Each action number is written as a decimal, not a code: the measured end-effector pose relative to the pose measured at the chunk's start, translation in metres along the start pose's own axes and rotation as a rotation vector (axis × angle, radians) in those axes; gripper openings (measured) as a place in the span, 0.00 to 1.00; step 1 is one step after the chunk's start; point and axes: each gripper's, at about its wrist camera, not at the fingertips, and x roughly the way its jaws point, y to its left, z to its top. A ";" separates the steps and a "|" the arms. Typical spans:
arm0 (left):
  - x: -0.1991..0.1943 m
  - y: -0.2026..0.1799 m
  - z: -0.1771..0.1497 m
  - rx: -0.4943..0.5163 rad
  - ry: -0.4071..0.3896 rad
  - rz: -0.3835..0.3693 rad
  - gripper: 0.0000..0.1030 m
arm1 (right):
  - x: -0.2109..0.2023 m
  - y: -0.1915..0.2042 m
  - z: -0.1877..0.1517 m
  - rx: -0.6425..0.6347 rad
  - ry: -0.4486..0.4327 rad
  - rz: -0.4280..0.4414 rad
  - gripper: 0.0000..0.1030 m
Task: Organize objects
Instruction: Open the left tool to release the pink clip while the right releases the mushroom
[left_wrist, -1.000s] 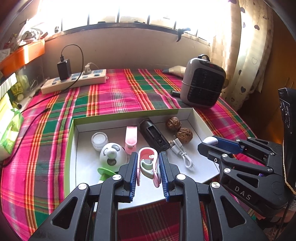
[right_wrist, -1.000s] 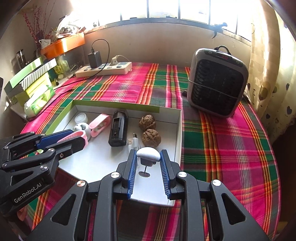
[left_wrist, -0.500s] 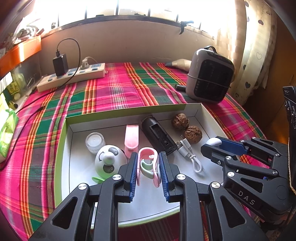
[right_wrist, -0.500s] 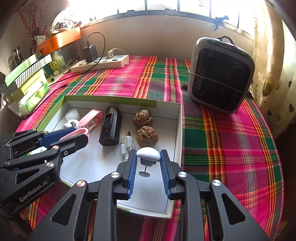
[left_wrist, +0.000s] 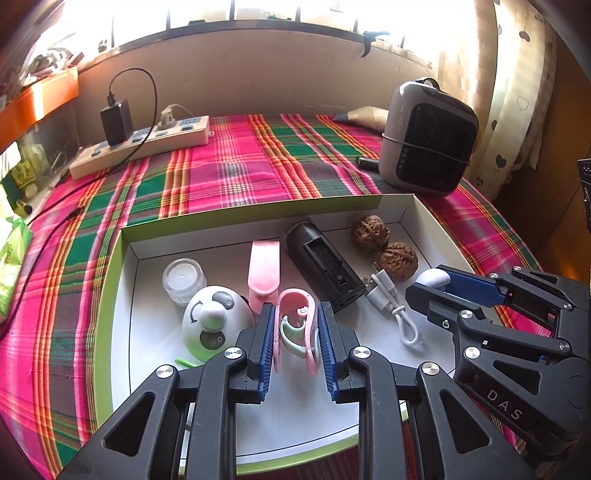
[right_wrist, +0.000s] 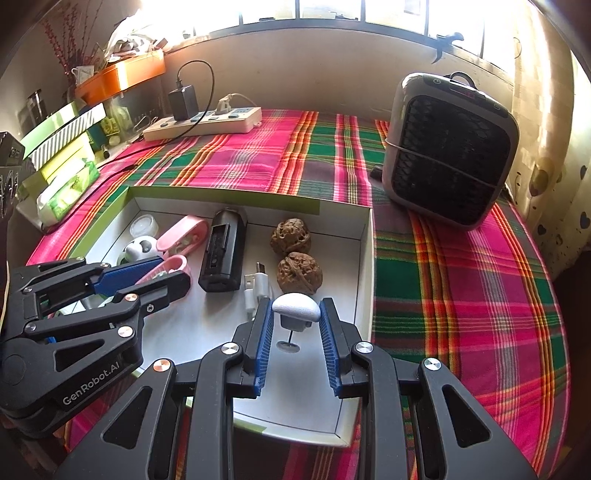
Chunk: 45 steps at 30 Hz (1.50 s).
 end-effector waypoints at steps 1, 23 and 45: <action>0.000 0.000 0.000 0.001 0.000 0.001 0.21 | 0.000 0.000 0.000 -0.002 -0.001 -0.001 0.26; 0.005 0.000 0.000 -0.004 0.019 -0.002 0.21 | 0.001 0.001 -0.001 -0.007 -0.005 -0.007 0.26; -0.001 -0.001 -0.002 -0.006 0.008 0.007 0.33 | 0.000 0.000 -0.003 0.014 -0.008 -0.009 0.26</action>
